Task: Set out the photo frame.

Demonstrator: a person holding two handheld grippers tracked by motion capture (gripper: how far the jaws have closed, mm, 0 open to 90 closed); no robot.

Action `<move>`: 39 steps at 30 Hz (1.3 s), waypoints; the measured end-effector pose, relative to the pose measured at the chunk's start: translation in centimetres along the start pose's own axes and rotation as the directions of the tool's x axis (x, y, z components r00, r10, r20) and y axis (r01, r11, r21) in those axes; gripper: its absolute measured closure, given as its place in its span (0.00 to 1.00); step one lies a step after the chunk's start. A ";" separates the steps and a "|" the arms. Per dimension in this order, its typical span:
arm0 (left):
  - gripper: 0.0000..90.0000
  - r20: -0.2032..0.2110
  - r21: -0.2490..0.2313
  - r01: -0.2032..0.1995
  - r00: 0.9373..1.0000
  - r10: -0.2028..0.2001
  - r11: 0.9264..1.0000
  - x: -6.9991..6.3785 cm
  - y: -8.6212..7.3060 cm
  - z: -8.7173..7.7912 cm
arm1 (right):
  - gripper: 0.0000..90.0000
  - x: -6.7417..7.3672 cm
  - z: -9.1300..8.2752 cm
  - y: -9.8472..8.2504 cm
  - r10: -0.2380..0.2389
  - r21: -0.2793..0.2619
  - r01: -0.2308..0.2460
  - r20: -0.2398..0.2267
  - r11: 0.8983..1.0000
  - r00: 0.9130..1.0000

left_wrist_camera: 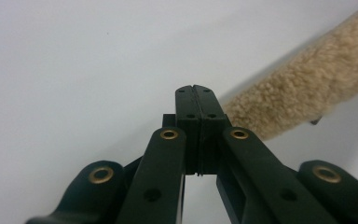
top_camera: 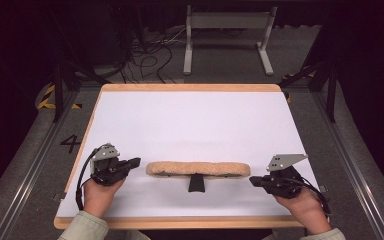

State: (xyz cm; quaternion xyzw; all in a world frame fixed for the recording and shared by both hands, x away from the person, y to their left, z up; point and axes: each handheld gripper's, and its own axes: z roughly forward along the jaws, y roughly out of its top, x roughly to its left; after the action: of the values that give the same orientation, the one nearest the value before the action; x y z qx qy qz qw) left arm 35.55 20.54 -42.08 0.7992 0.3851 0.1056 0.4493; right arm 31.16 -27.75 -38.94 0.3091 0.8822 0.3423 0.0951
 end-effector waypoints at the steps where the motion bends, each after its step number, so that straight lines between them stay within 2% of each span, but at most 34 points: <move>1: 1.00 0.001 -0.003 0.000 1.000 0.000 1.000 0.0 0.0 0.2 | 1.00 0.0 0.1 0.0 -0.002 0.006 0.002 -0.007 1.000 1.000; 12: 1.00 0.006 0.012 -0.034 0.999 0.034 0.999 -0.5 0.4 2.0 | 1.00 0.5 1.7 -0.2 -0.015 0.041 0.017 -0.036 0.999 0.999; 15: 1.00 0.020 0.010 -0.042 0.999 0.042 0.999 -0.8 0.4 2.2 | 1.00 0.6 2.2 -0.1 -0.016 0.043 0.017 -0.038 0.999 0.999; 17: 1.00 0.024 0.017 -0.062 0.998 0.061 0.998 -0.8 0.4 2.2 | 1.00 0.6 2.5 -0.1 -0.014 0.044 0.016 -0.040 0.999 0.999; 22: 1.00 0.047 0.020 -0.047 0.998 0.046 0.999 -0.8 0.3 2.3 | 1.00 0.6 3.1 -0.1 -0.010 0.054 0.012 -0.041 0.998 0.999; 30: 1.00 0.055 0.027 -0.048 0.997 0.046 0.998 -0.7 0.2 2.1 | 1.00 0.6 3.1 -0.1 -0.016 0.045 0.018 -0.030 0.999 0.999; 34: 1.00 0.065 0.069 -0.042 0.997 0.037 0.997 -0.2 -0.4 2.0 | 1.00 0.2 3.1 -0.4 0.003 0.052 -0.002 -0.014 0.999 1.000; 37: 1.00 0.087 0.090 -0.014 0.996 0.006 0.996 -0.1 -0.6 1.9 | 1.00 0.0 3.3 -0.5 0.016 0.056 -0.016 -0.006 0.998 1.000; 39: 1.00 0.090 0.105 -0.048 0.995 0.039 0.993 -0.3 -0.9 1.2 | 1.00 -0.1 3.0 -0.5 0.008 0.056 -0.009 0.018 0.998 1.000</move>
State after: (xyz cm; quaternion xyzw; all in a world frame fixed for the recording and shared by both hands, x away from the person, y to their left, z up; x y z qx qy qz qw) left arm 35.51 19.79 -43.45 0.8341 0.3527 0.0594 0.4199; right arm 32.14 -26.44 -41.56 0.3184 0.8893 0.3151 0.0925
